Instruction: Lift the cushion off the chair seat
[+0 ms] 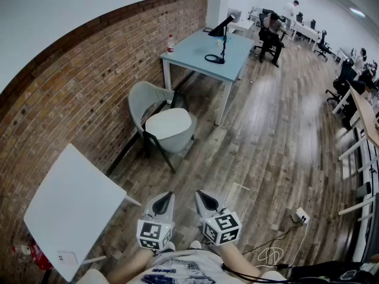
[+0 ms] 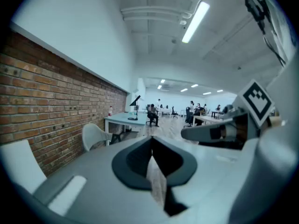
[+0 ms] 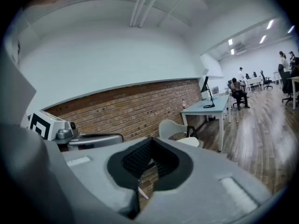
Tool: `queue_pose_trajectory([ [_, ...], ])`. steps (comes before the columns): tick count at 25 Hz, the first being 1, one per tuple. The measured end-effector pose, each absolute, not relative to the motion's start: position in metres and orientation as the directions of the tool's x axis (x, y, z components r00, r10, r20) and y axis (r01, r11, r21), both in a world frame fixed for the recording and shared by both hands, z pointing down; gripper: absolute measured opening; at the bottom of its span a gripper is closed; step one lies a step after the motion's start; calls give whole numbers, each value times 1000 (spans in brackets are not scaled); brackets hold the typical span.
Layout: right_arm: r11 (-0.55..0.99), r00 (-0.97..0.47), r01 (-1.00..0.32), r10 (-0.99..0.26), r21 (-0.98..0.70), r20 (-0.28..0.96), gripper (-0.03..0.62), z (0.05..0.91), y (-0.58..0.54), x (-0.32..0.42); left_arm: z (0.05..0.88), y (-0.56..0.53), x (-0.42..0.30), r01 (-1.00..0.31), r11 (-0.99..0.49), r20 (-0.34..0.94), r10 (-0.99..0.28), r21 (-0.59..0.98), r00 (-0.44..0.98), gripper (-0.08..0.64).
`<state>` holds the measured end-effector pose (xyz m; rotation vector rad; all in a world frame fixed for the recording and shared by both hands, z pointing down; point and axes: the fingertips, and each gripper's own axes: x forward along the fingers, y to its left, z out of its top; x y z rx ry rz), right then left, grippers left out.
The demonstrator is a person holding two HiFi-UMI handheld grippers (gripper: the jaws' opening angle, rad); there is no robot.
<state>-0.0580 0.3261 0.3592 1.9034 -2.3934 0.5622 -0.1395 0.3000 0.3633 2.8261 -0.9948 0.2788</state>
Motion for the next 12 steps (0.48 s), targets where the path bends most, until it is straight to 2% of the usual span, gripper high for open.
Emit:
queue_pose_trajectory([
  [12, 189, -265, -937, -934, -295, 241, -2, 356, 334, -44, 366, 304, -133, -651, -756, 232, -623, 68, 747, -9],
])
